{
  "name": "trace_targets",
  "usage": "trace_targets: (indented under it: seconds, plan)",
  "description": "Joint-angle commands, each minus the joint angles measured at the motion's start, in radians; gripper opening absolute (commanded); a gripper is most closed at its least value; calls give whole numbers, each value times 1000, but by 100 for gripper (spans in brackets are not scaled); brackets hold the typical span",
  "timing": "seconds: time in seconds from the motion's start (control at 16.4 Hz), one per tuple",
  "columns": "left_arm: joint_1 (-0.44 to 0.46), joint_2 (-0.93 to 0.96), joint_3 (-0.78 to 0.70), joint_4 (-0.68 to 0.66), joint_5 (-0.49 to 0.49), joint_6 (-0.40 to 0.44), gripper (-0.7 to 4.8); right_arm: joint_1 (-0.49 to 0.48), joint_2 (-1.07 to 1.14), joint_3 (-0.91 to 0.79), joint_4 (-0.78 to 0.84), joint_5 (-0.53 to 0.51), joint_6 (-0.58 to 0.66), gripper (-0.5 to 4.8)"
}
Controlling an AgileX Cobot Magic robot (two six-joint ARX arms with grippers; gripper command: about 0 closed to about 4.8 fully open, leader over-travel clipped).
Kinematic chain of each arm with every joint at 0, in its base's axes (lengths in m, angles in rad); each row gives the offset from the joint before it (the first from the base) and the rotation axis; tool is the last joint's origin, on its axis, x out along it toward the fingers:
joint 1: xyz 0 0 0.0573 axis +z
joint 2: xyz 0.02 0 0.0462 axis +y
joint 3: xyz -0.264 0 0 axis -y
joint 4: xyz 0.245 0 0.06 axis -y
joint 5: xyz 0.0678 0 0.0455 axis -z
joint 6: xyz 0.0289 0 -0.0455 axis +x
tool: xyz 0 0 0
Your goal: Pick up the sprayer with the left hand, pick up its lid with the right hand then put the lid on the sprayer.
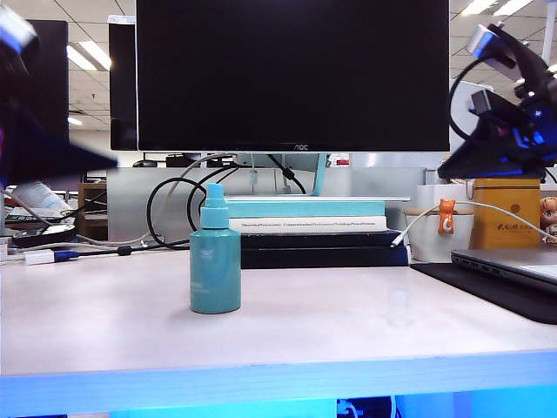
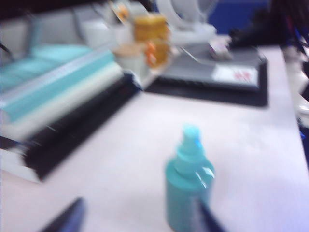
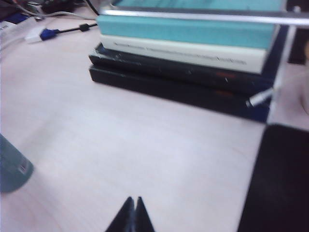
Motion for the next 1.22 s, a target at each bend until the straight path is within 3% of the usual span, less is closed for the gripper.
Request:
trace_targets:
  seconds: [0.06, 0.24, 0.3, 0.49, 0.61, 0.73, 1.22]
  plan:
    - [-60, 64, 3, 6, 3, 68, 350, 0, 0, 29, 18, -19, -2, 193]
    - [-112, 111, 12, 6, -39, 80, 350, 0, 0, 35, 18, -37, 4, 232]
    - [-124, 130, 23, 1, -57, 88, 351, 0, 1, 35, 17, -60, 4, 269]
    - [-134, 184, 76, -7, -60, 84, 409, 0, 5, 35, -10, -99, 4, 316]
    - [-145, 217, 102, -18, -40, 76, 413, 6, 15, 35, -68, -105, 3, 316]
    - [-164, 244, 116, -28, -27, 59, 479, 8, 35, 35, -67, -125, 3, 316]
    - [-273, 398, 180, -35, -100, 55, 479, 31, 61, 35, -66, -149, 4, 314]
